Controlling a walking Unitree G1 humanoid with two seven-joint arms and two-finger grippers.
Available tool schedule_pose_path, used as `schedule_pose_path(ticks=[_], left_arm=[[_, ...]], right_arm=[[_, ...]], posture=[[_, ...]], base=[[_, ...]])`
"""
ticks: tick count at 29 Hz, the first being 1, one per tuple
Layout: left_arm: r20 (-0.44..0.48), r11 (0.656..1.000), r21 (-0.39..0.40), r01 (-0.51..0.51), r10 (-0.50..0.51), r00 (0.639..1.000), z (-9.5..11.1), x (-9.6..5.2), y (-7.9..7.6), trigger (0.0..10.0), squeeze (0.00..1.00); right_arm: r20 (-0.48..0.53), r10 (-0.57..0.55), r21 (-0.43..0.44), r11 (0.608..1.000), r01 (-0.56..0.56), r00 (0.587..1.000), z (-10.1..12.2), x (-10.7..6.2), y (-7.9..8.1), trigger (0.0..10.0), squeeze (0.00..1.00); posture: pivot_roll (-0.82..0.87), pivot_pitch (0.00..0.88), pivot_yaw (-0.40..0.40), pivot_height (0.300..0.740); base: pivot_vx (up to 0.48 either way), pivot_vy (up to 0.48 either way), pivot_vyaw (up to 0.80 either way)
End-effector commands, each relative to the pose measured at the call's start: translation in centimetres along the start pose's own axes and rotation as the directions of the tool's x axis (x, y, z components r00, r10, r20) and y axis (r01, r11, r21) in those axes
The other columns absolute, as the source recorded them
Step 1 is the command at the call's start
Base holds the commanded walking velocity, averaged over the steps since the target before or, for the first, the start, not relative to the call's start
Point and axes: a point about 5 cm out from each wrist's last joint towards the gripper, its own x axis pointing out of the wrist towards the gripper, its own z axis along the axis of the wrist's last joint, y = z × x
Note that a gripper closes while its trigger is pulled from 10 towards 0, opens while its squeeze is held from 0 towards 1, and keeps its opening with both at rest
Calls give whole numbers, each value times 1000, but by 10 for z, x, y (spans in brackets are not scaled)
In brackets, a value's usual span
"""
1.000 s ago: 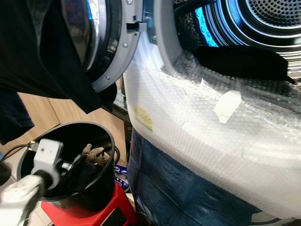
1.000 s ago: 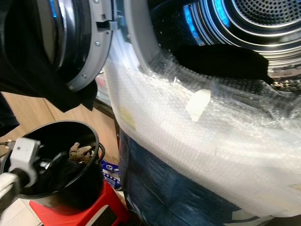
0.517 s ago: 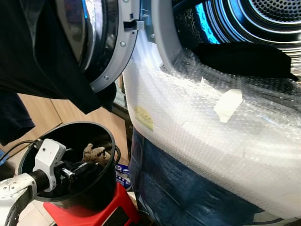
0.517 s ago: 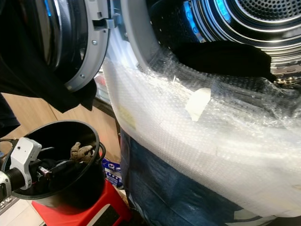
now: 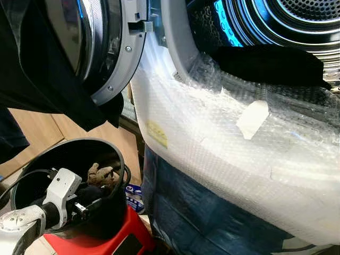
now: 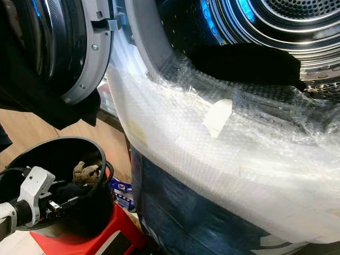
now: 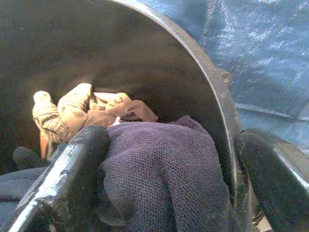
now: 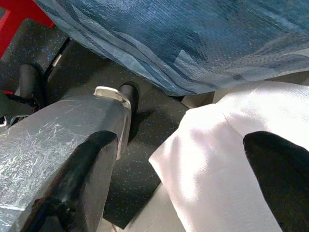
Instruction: Clothes washing
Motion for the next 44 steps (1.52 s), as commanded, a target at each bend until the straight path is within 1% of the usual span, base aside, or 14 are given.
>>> schedule_pose_path(ticks=[1,4,6,7,9,12,14,17,21,24,27,31,35,44], left_arm=[[-58,1000,7,-13,13,998,-10,0,0,10000,0],[-62,999,10,-34,34,997,-11,1,1,10000,0],[-53,999,7,-42,42,998,-11,2,0,2902,0],[-52,999,7,-44,44,998,-12,2,0,0,0],[-57,999,15,-40,41,998,-13,2,0,0,0],[-82,1000,29,-8,10,997,-17,3,-3,0,0],[-75,999,34,1,2,997,-15,4,-5,0,0],[-70,999,32,-7,9,998,-13,5,-4,0,0],[-83,999,42,10,-6,997,-18,9,-9,0,0],[-79,999,41,33,-29,996,-17,9,-12,0,0],[-73,997,40,70,-67,995,-14,7,-16,0,0],[-77,995,48,83,-79,994,-12,3,-16,0,0],[-101,992,60,107,-101,990,-13,-5,-15,0,0],[-92,991,67,117,-111,990,-6,-10,-14,0,0]], right_arm=[[-35,7,-1,1000,-7,999,-9,0,1,10000,0],[-30,11,-3,1000,-11,999,-7,0,1,10000,0],[-30,12,-4,1000,-12,999,-7,0,1,10000,0],[-31,13,-5,1000,-13,999,-7,0,1,10000,0],[-33,13,-5,1000,-14,999,-8,0,1,10000,0],[-47,25,-24,999,-27,999,-11,-1,3,10000,0],[-50,25,-31,999,-27,998,-11,-1,2,10000,0],[-43,21,-36,999,-23,999,-9,0,1,10000,0],[-31,18,-48,999,-19,999,-4,0,0,10000,0],[-30,21,-61,998,-23,999,-3,0,1,10000,0],[-36,22,-77,997,-24,999,-5,0,1,10000,0],[-39,21,-82,996,-24,999,-6,0,1,10000,0],[-35,18,-82,996,-21,999,-4,0,2,10000,0],[-27,17,-99,995,-20,999,-1,1,4,10000,0]], posture=[[76,167,-35,740],[76,167,-35,740],[76,161,-36,740],[77,158,-36,740],[77,146,-36,740],[74,127,-36,740],[78,118,-38,740],[74,116,-39,740],[70,109,-40,740],[75,104,-40,740],[83,104,-42,740],[86,116,-42,740],[93,139,-39,740],[90,163,-37,740]], base=[[0,0,0],[0,0,0],[0,0,0],[0,0,0],[0,0,0],[0,0,0],[0,0,0],[0,0,0],[0,0,0],[0,0,0],[0,0,0],[0,0,0],[0,0,0],[0,0,0]])
